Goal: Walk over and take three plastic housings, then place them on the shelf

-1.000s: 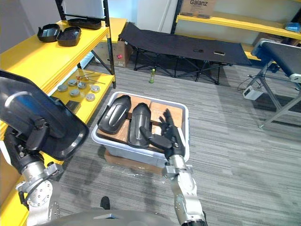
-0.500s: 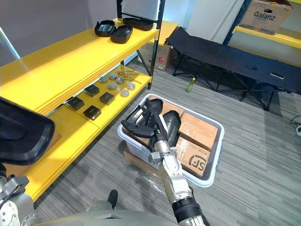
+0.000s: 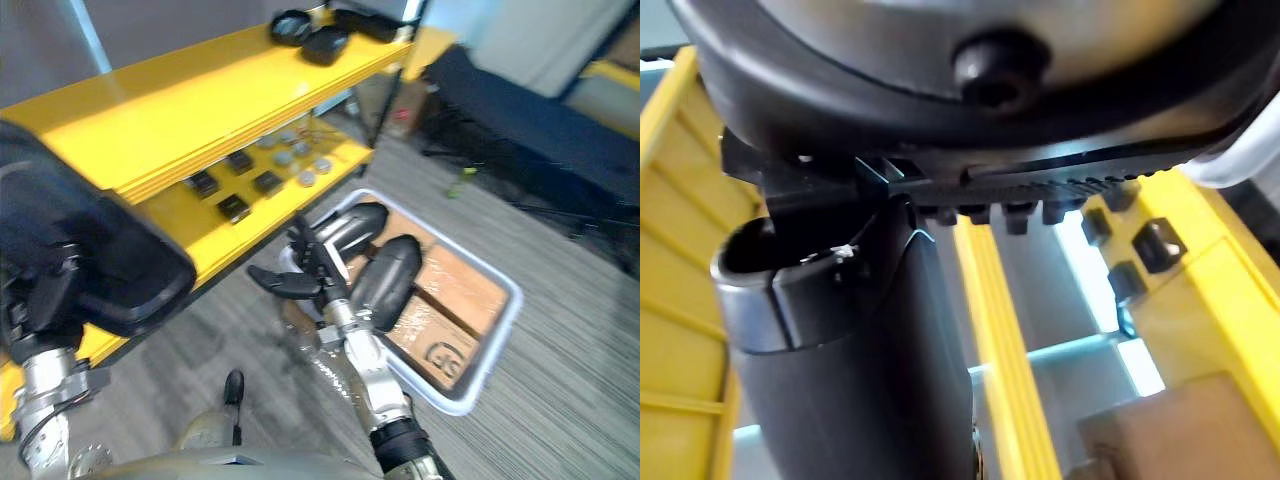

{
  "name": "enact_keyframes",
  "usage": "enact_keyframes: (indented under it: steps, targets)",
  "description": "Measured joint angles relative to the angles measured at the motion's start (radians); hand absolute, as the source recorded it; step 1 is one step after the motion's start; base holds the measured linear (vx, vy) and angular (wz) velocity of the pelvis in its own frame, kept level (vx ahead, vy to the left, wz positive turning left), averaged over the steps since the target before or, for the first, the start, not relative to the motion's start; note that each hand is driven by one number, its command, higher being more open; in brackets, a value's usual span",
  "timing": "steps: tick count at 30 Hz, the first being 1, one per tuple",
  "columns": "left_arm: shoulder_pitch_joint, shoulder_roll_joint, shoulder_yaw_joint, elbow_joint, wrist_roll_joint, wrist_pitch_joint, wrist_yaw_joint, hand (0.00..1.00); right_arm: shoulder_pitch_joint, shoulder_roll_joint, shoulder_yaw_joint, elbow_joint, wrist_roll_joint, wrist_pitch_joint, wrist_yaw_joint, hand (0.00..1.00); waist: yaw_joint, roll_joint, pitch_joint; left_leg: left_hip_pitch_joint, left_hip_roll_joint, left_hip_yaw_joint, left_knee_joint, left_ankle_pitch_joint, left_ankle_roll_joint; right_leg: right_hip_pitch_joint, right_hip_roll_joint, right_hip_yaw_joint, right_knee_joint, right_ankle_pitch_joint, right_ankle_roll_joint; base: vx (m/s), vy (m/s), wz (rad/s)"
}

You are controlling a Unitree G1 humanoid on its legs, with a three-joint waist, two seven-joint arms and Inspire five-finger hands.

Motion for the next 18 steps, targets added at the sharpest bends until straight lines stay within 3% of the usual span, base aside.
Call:
enact_keyframes:
  steps: [2, 4, 6, 10, 12, 16, 17, 18]
  targets:
    - [0.014, 0.005, -0.072, 0.000, 0.001, 0.003, -0.023, 0.00, 0.039, -0.026, -0.068, 0.000, 0.001, 0.000, 0.002, 1.00, 0.003, 0.036, 0.015, -0.001, -0.003, 0.063, 0.010, 0.008, -0.014, 0.006, -0.030, 0.011, 0.045, -0.050, 0.006, -0.03, 0.103, 0.82]
    - [0.039, 0.014, -0.078, -0.001, 0.001, 0.005, -0.021, 0.00, 0.038, -0.020, -0.066, 0.000, 0.001, -0.008, 0.013, 1.00, 0.002, 0.042, 0.014, 0.007, 0.003, 0.090, 0.010, 0.040, -0.046, -0.006, -0.047, 0.036, 0.072, -0.071, 0.017, -0.01, 0.083, -0.07]
    - [0.064, 0.026, -0.079, -0.001, 0.002, 0.011, -0.017, 0.00, 0.038, 0.000, -0.034, 0.000, 0.001, -0.030, 0.025, 1.00, 0.002, 0.033, 0.018, 0.036, 0.003, 0.114, 0.002, 0.075, -0.047, -0.005, -0.064, 0.069, 0.088, -0.079, 0.023, 0.01, 0.072, -0.43]
    - [0.065, 0.052, -0.087, -0.001, 0.015, 0.013, -0.004, 0.00, 0.030, 0.030, 0.028, -0.047, 0.003, -0.045, 0.036, 1.00, -0.002, 0.011, 0.021, 0.024, -0.006, 0.138, 0.023, 0.075, -0.036, -0.039, -0.102, 0.103, 0.130, -0.074, 0.032, 0.04, 0.042, -0.19]
    - [0.056, 0.057, -0.087, -0.001, 0.022, 0.013, 0.005, 0.00, 0.013, 0.028, 0.057, -0.048, 0.008, -0.045, 0.036, 1.00, 0.000, 0.007, 0.026, -0.023, 0.006, 0.128, 0.140, 0.012, -0.031, -0.042, -0.124, 0.120, 0.170, -0.081, 0.033, 0.04, 0.075, 0.14]
    - [0.039, 0.058, -0.077, -0.008, 0.038, 0.013, 0.014, 0.00, -0.048, 0.040, 0.104, -0.044, 0.011, -0.050, 0.008, 1.00, 0.028, 0.013, 0.034, -0.120, 0.038, 0.086, 0.461, -0.196, -0.029, -0.007, -0.176, 0.117, 0.247, -0.162, 0.059, 0.01, 0.104, 0.20]
    - [0.037, 0.058, -0.075, -0.009, 0.038, 0.013, 0.005, 0.00, -0.052, 0.051, 0.103, -0.044, 0.022, -0.056, 0.004, 1.00, 0.037, 0.008, 0.036, -0.130, 0.034, 0.081, 0.499, -0.230, -0.027, 0.003, -0.189, 0.111, 0.254, -0.179, 0.047, 0.11, 0.256, 0.22]
    - [0.036, 0.064, -0.068, -0.019, 0.049, 0.013, 0.000, 0.00, -0.050, 0.077, 0.100, -0.045, 0.047, -0.066, 0.002, 1.00, 0.056, -0.005, 0.037, -0.138, 0.029, 0.079, 0.610, -0.296, 0.002, 0.020, -0.215, 0.102, 0.271, -0.199, 0.013, 0.16, 0.218, 0.16]
